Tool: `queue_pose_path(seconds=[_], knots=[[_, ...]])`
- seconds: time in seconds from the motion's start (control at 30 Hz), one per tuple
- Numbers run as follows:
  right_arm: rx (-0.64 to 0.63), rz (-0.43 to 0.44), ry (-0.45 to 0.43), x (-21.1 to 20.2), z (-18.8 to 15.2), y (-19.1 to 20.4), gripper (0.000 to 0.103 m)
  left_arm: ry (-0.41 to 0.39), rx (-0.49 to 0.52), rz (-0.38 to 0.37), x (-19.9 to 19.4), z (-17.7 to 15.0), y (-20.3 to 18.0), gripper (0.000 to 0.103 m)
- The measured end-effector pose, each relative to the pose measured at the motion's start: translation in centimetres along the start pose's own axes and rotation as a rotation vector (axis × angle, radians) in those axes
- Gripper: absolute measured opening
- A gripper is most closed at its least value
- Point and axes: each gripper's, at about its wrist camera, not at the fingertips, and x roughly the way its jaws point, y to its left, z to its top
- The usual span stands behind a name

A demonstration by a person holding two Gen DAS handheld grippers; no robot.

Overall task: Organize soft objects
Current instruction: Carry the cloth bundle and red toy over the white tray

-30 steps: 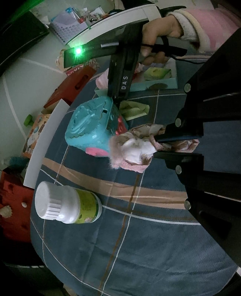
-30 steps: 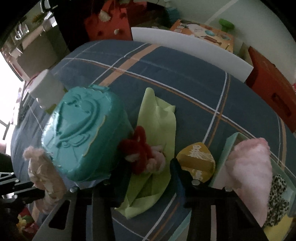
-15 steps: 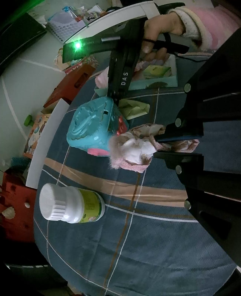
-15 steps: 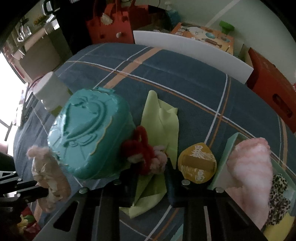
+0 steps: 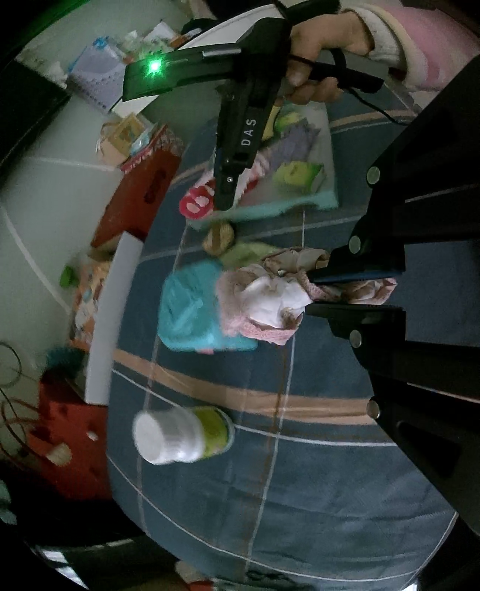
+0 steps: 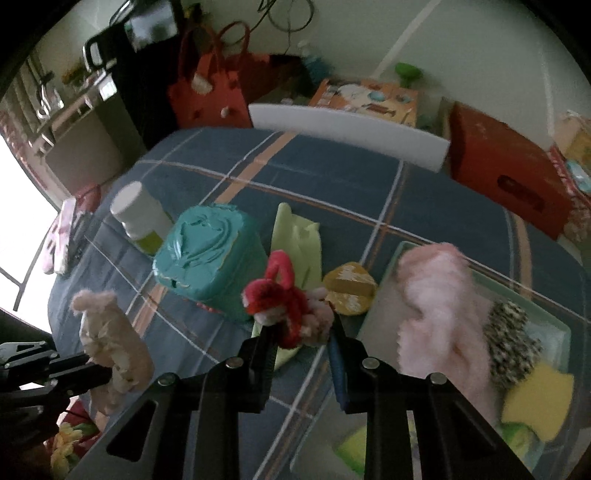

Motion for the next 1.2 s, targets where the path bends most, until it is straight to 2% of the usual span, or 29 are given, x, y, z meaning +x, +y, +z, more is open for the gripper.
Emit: queue_pose_path(seconds=[0.27, 0.47, 0.9, 1.2], knots=[[0.063, -0.034, -0.046, -4.5, -2.4, -2.6, 0.028, -0.028, 0.092, -0.021, -1.5, 1.0, -5.2, 0.01], [0.147, -0.092, -0.047, -6.8, -5.2, -6.6, 0.028, -0.035, 0.164, -0.042, -1.3, 1.7, -9.1, 0.01], [0.301, -0.181, 0.014, -7.4, -12.5, -13.7, 0.028, 0.062, 0.301, -0.084, 4.9, 2.2, -16.6, 0.011], [0.341, -0.176, 0.044, -5.9, -13.6, -15.6, 0.028, 0.129, 0.364, -0.08, 10.1, 2.7, -19.3, 0.011]])
